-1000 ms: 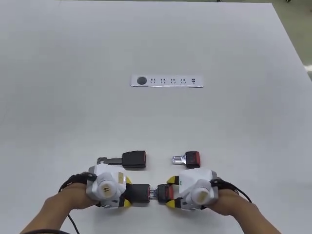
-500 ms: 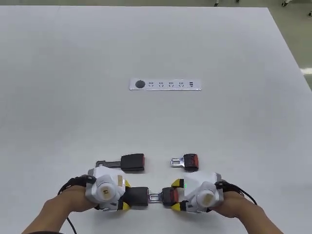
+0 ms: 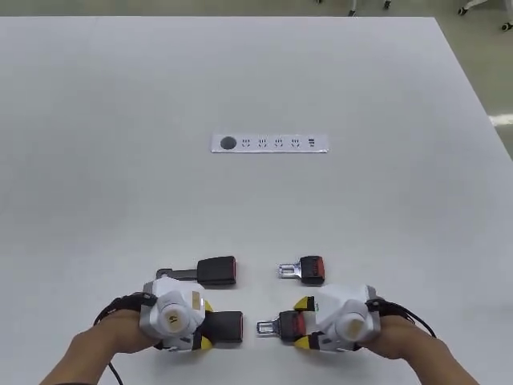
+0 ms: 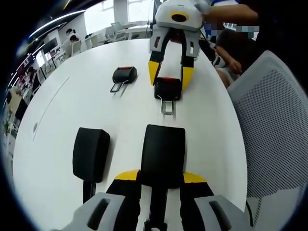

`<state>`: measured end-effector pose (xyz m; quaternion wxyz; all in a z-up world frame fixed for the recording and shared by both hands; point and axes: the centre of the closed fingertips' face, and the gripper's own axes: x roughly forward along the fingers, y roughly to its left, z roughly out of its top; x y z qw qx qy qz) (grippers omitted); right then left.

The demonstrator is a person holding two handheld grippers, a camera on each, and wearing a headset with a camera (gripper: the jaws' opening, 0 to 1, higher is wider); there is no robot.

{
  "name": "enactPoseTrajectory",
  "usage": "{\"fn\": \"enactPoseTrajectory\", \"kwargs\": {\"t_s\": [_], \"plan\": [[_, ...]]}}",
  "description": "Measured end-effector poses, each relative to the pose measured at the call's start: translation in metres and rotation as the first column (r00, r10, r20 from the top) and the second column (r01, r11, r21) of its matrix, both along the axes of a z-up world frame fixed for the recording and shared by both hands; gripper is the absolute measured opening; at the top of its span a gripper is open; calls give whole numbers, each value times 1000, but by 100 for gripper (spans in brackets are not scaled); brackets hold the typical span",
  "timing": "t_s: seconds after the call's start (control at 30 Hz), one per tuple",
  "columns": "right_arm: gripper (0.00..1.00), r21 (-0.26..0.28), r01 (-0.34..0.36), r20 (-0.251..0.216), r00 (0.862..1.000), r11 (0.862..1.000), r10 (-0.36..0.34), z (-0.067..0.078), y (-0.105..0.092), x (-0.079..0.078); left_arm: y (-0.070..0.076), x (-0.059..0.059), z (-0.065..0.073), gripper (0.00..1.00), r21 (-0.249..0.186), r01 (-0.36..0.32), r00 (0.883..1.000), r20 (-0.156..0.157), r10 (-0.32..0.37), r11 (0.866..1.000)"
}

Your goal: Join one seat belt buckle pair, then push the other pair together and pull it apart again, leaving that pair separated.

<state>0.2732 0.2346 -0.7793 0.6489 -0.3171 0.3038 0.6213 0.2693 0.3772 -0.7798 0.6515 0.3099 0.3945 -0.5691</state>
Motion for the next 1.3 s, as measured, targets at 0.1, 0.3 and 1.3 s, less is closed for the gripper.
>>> {"fn": "enactPoseTrajectory", "kwargs": {"t_s": [0.1,0.3,1.3], "plan": [[28,-5,1,0,1000,1000,-1,3,-3,-1,-1,-1,2,31,2,-2,1000,1,2,1000],[28,-18,3,-4,1000,1000,-3,5,-15,0,-1,-1,4,31,-1,-9,1000,2,9,1000],[30,-68,12,-5,1000,998,-13,5,-51,-5,-2,-1,4,32,-2,-6,1000,6,6,1000]]}}
